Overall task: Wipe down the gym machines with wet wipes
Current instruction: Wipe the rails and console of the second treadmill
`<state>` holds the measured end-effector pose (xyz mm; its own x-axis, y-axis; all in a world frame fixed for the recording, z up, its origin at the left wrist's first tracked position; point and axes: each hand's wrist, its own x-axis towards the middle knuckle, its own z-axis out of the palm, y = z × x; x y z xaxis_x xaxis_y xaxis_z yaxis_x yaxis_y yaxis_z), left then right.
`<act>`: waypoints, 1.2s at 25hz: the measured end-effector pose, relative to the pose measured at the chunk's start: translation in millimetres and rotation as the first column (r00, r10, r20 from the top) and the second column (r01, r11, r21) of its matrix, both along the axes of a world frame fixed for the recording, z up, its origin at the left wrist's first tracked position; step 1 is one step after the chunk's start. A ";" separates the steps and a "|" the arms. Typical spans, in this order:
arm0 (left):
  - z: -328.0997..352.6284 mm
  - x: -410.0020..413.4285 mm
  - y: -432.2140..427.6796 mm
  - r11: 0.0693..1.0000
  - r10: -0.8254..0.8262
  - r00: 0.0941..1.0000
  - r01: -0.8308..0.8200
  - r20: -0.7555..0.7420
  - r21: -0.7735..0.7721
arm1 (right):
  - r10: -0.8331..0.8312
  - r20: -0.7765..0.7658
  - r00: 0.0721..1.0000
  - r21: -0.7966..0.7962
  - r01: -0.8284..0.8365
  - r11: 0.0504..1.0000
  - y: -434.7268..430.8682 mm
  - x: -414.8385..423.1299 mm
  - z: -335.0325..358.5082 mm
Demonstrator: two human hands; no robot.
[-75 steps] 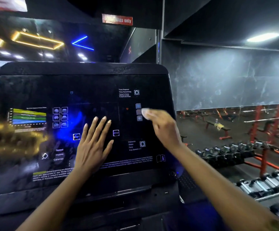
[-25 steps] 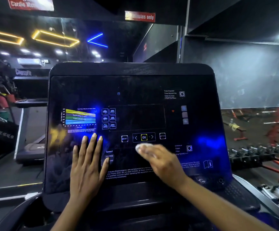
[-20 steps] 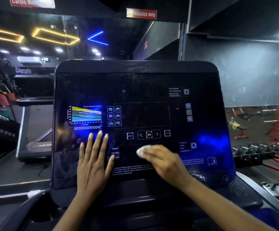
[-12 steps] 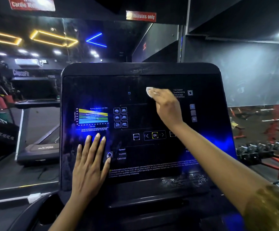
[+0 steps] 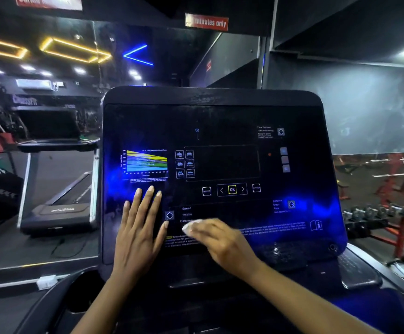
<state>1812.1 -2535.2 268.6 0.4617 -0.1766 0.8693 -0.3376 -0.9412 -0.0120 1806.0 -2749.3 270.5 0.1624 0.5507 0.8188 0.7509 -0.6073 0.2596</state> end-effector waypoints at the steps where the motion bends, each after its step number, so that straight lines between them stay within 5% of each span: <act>1: 1.2 -2.3 3.4 1.000 -0.013 1.000 0.013 0.001 -0.023 | -0.003 0.010 1.000 0.050 0.003 0.999 0.4 6.8 17.7; 7: 8.8 -10.3 40.9 0.982 0.030 0.999 -0.023 0.031 -0.189 | -0.232 -0.029 0.972 0.371 0.226 0.901 20.0 69.0 124.7; 11: 4.1 -8.2 59.4 0.893 -0.066 0.997 0.045 -0.033 -0.447 | -0.202 0.047 0.978 0.247 0.185 0.951 45.1 50.7 80.9; 16: 3.3 -5.5 50.5 0.600 -0.339 0.933 0.119 -0.116 -0.791 | -0.082 -0.017 0.996 0.103 0.084 0.991 65.2 8.8 -0.7; 20: 4.4 -7.0 47.3 0.531 -0.388 0.918 0.155 -0.076 -0.833 | -0.003 -0.032 0.999 0.033 0.004 0.999 70.0 -8.6 -14.6; 26: 5.0 -6.7 49.0 0.512 -0.430 0.901 0.199 -0.049 -0.835 | -0.153 -0.053 0.987 0.301 0.162 0.940 87.9 45.1 109.8; 30: 1.6 -4.3 51.9 0.497 -0.448 0.893 0.216 -0.036 -0.841 | -0.163 0.010 0.987 0.148 0.159 0.976 107.7 36.0 70.4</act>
<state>1807.8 -2483.3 270.2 0.7172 0.3517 0.6016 -0.5092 -0.3250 0.7970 1842.0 -2641.6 340.9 0.2205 0.3929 0.8928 0.6354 -0.7523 0.1742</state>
